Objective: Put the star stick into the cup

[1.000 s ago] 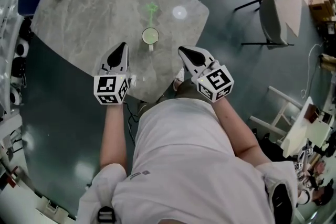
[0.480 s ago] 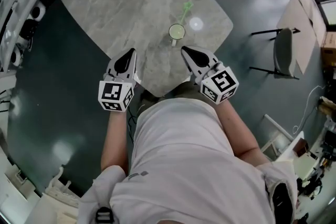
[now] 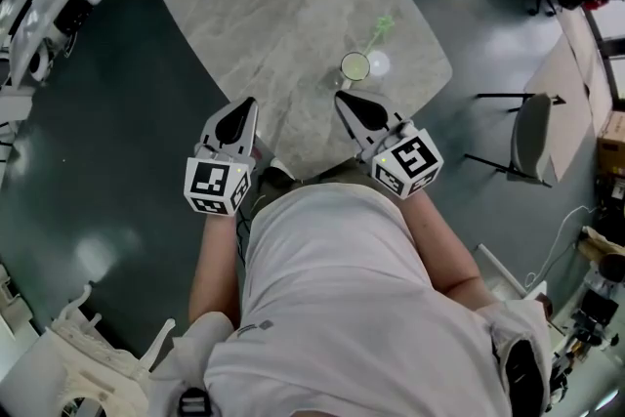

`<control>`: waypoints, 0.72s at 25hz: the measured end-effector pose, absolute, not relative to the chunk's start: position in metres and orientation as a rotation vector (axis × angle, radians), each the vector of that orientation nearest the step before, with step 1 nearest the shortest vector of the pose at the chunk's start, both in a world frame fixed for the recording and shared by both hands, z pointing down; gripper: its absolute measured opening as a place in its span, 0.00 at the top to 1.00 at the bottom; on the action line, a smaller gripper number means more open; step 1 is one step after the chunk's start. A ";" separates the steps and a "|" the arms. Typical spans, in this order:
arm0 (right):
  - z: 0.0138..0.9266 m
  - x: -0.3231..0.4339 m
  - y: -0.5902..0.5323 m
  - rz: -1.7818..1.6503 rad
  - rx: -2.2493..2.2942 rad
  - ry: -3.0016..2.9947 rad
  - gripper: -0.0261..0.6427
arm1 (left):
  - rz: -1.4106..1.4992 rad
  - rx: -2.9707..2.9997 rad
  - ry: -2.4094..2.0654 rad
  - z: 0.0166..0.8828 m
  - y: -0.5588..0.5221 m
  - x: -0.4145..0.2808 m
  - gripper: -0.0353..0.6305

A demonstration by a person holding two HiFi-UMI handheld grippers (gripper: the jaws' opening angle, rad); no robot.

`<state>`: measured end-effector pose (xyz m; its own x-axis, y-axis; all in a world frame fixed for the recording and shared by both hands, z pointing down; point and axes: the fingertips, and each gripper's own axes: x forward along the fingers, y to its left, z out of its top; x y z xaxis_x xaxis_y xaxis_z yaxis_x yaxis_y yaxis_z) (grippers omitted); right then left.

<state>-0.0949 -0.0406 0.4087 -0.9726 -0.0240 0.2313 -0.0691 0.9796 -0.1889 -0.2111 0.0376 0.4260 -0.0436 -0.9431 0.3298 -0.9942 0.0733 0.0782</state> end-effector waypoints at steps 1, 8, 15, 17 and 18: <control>0.408 -0.098 -0.038 0.282 0.053 -2.898 0.95 | 0.242 1.937 -2.069 0.424 0.041 -0.212 0.94; 0.404 -0.110 -0.016 0.248 -0.018 -2.905 0.95 | 0.221 1.934 -2.092 0.422 0.062 -0.214 0.94; 0.398 -0.111 -0.008 0.218 -0.046 -2.915 0.95 | 0.177 1.963 -2.109 0.411 0.062 -0.210 0.94; 0.397 -0.113 -0.007 0.212 -0.045 -2.916 0.95 | 0.172 1.976 -2.103 0.410 0.061 -0.209 0.94; 0.397 -0.114 -0.006 0.211 -0.043 -2.917 0.95 | 0.171 1.982 -2.098 0.410 0.060 -0.209 0.94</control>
<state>-0.1137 -0.0065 0.3974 -0.9763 0.0443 0.2118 0.0134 0.9893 -0.1453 -0.2090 0.0599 0.4096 -0.0437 -0.9648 0.2592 -0.9940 0.0679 0.0853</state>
